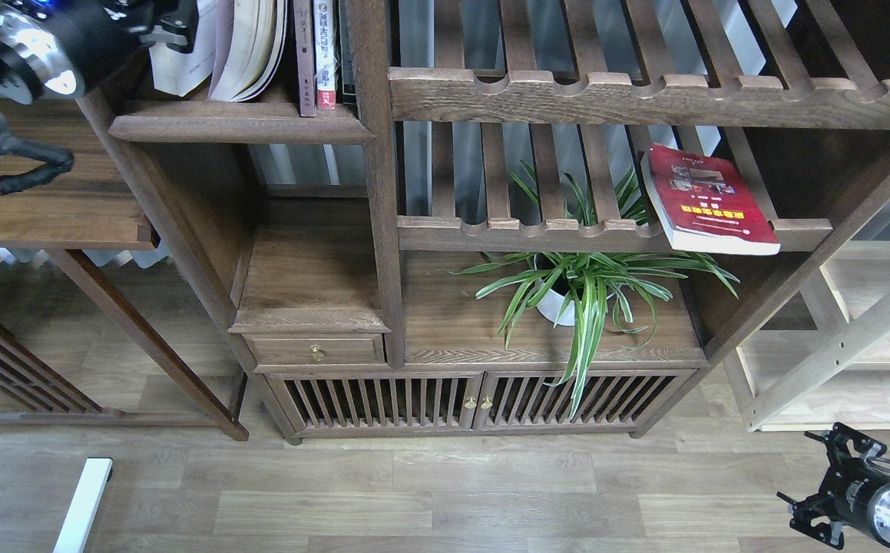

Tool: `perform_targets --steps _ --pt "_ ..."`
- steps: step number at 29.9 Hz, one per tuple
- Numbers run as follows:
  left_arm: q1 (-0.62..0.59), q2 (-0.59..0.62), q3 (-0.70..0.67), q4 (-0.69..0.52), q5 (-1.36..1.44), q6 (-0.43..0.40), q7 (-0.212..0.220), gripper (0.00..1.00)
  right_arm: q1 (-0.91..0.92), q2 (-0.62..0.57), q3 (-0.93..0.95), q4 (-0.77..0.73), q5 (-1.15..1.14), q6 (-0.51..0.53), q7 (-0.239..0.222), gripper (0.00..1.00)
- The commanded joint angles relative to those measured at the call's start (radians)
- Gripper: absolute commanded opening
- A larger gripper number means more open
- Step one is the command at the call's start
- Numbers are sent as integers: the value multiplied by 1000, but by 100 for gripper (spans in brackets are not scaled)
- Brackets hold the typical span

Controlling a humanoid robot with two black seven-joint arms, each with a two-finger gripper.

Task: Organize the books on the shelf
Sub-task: 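Push the book into the top shelf beside the other books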

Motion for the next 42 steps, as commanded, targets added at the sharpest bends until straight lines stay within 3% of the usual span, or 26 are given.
perform_targets --steps 1,12,16,17,22,26,34,42 --pt "2 -43 1 29 2 47 5 0 1 1 0 0 0 0 0 99" --pt "17 -138 1 68 -29 107 34 1 6 3 0 0 0 0 0 99" --pt "17 -141 -2 68 -89 110 60 19 6 3 2 0 0 0 0 99" --pt "17 -140 -5 68 -107 110 62 28 6 3 2 0 0 0 0 99" --pt "17 -129 -16 66 -140 109 63 50 4 4 2 0 0 -2 0 99" --pt "17 -115 -16 59 -178 104 69 79 4 6 2 2 0 -2 0 99" --pt "16 -62 -27 2 -192 94 95 84 -2 6 2 8 2 -22 0 99" --pt "14 36 -28 -115 -192 -9 118 84 -5 6 0 12 2 -32 0 99"
